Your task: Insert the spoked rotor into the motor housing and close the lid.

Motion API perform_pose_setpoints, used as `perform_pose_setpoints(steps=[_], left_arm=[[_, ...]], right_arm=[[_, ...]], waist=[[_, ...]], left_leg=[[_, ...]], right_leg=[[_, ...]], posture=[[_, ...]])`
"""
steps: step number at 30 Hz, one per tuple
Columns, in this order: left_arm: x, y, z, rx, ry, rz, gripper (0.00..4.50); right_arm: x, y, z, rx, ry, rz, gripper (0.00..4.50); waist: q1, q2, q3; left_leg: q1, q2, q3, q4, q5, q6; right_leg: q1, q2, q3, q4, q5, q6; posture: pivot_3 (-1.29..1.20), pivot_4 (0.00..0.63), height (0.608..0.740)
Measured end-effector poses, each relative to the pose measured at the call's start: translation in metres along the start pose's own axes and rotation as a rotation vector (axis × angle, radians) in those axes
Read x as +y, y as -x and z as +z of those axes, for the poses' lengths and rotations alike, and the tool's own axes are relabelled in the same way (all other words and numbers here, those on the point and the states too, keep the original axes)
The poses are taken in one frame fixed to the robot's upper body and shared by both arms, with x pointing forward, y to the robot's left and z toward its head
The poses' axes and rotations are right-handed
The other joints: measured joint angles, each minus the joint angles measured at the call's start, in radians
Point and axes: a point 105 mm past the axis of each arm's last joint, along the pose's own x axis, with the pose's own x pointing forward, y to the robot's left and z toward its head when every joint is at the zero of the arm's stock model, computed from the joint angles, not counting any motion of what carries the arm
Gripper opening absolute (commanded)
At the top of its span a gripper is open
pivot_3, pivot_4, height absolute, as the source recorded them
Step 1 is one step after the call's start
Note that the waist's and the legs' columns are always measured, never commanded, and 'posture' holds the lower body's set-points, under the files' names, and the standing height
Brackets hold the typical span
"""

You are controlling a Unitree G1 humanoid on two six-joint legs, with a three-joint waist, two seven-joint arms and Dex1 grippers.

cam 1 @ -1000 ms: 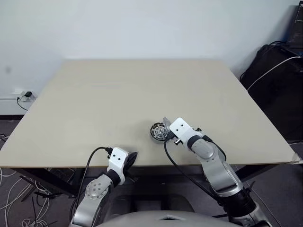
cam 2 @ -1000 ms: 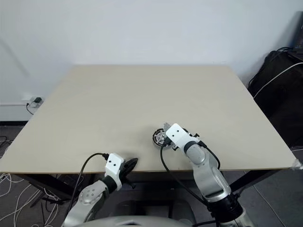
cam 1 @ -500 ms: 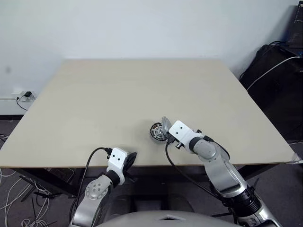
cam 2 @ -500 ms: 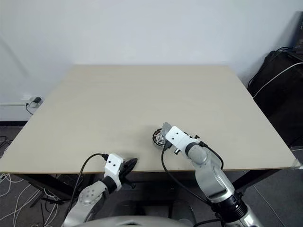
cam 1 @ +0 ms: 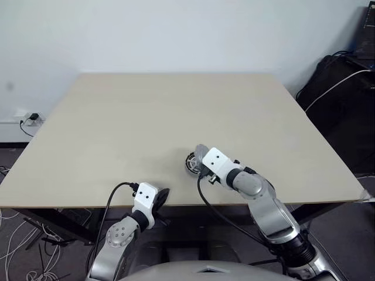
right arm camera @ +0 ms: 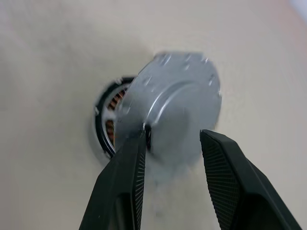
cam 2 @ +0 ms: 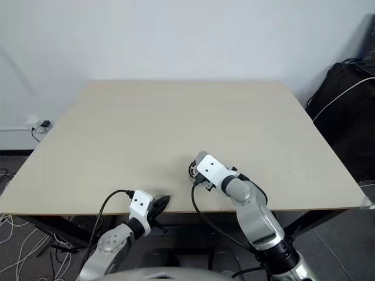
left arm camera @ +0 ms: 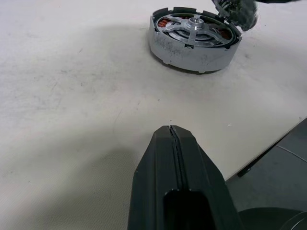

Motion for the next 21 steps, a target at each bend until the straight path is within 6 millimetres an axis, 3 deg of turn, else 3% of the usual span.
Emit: perform_pose_setpoints(steps=[12, 21], left_arm=[[0.000, 0.000, 0.000, -0.001, 0.001, 0.002, 0.00], [-0.001, 0.000, 0.000, -0.002, 0.007, 0.003, 0.00]], right_arm=[[0.027, -0.021, -0.003, -0.005, -0.164, 0.137, 1.92], [0.027, -0.023, 0.006, -0.055, -0.365, 0.203, 1.92]], waist=[[-0.001, 0.000, 0.000], [0.000, 0.000, 0.000]], left_leg=[[0.000, 0.000, 0.000, 0.000, 0.000, 0.000], [-0.001, 0.000, 0.000, 0.000, 0.000, 0.000]], right_leg=[[0.000, 0.000, 0.000, 0.000, 0.000, 0.000], [0.000, -0.001, 0.000, 0.000, 0.000, 0.000]], posture=[[0.00, 0.000, 0.740], [0.00, 0.000, 0.740]])
